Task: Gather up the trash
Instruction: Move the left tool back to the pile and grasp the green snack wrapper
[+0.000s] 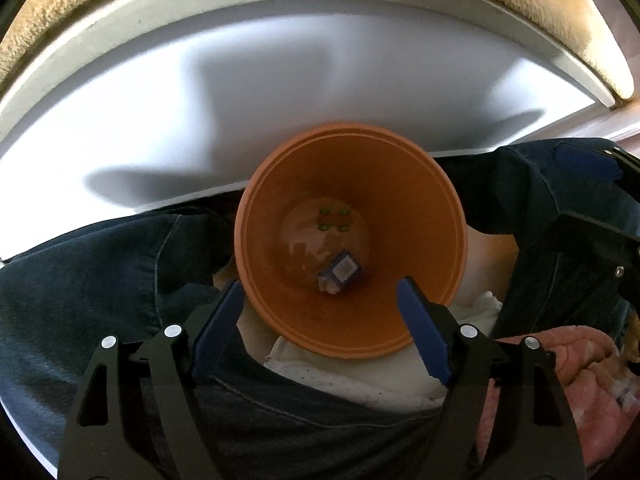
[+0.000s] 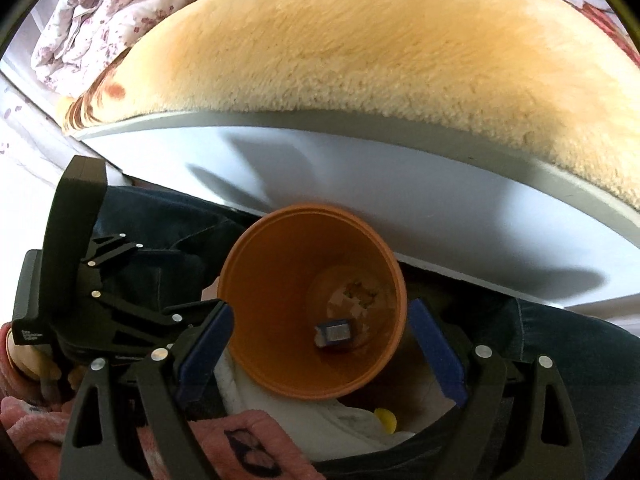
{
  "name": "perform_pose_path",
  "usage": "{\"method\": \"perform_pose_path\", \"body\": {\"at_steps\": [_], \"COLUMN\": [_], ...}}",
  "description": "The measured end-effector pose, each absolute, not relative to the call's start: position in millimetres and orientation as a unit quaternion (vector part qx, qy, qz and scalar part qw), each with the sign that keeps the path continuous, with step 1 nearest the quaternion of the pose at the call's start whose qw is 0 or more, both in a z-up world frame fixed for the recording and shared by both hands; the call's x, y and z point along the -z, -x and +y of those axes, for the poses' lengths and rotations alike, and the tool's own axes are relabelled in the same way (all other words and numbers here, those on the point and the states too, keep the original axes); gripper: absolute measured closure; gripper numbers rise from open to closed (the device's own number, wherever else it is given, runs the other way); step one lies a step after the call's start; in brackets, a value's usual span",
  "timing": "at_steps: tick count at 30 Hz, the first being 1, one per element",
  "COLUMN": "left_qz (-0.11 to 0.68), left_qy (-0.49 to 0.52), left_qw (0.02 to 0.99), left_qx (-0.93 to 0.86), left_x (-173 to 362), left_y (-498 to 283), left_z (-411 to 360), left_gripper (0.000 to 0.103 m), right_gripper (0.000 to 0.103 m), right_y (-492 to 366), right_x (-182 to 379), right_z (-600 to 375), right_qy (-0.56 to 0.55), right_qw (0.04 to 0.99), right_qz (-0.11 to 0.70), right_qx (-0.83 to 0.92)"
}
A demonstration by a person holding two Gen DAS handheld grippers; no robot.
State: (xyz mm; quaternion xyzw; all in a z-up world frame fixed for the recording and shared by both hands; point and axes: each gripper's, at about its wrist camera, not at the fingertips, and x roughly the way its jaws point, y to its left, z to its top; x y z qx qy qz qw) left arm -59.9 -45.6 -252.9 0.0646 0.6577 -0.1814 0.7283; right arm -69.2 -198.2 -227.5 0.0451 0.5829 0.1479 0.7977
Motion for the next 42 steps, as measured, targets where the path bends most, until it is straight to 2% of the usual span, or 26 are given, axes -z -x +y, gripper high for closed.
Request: {"method": "perform_pose_path", "body": {"at_steps": [7, 18, 21, 23, 28, 40, 41, 42], "left_qz": [0.646, 0.541, 0.509, 0.494, 0.452, 0.427, 0.432, 0.439], "left_qy": [-0.081, -0.06, -0.043, -0.033, -0.009, 0.058, 0.059, 0.059], "left_qw": [0.739, 0.816, 0.839, 0.849, 0.874, 0.887, 0.885, 0.882], "left_qx": [0.171, 0.194, 0.187, 0.186, 0.177, 0.165, 0.165, 0.161], "left_x": [243.7, 160.9, 134.0, 121.8, 97.8, 98.8, 100.6, 103.5], "left_y": [60.9, 38.9, 16.4, 3.9, -50.6, -164.2, -168.9, -175.1], "left_z": [-43.3, -37.8, -36.8, -38.8, -47.1, -52.3, -52.6, -54.4], "left_gripper": [0.026, 0.026, 0.025, 0.019, 0.019, 0.02, 0.025, 0.04], "right_gripper": [0.015, 0.013, 0.012, 0.012, 0.012, 0.012, 0.012, 0.012], "right_y": [71.6, 63.7, 61.2, 59.8, 58.6, 57.4, 57.4, 57.4], "right_x": [214.9, 148.4, 132.6, 125.0, 123.1, 125.8, 125.8, 126.2], "right_z": [-210.4, -226.0, -234.4, -239.3, -235.8, -236.1, -237.3, -238.9], "right_qy": [-0.048, -0.068, -0.074, -0.081, -0.093, -0.095, -0.095, -0.096], "right_qw": [0.808, 0.87, 0.883, 0.888, 0.891, 0.891, 0.892, 0.892], "right_qz": [0.57, 0.47, 0.447, 0.435, 0.428, 0.428, 0.428, 0.428], "right_qx": [-0.144, -0.131, -0.125, -0.123, -0.121, -0.118, -0.115, -0.113]}}
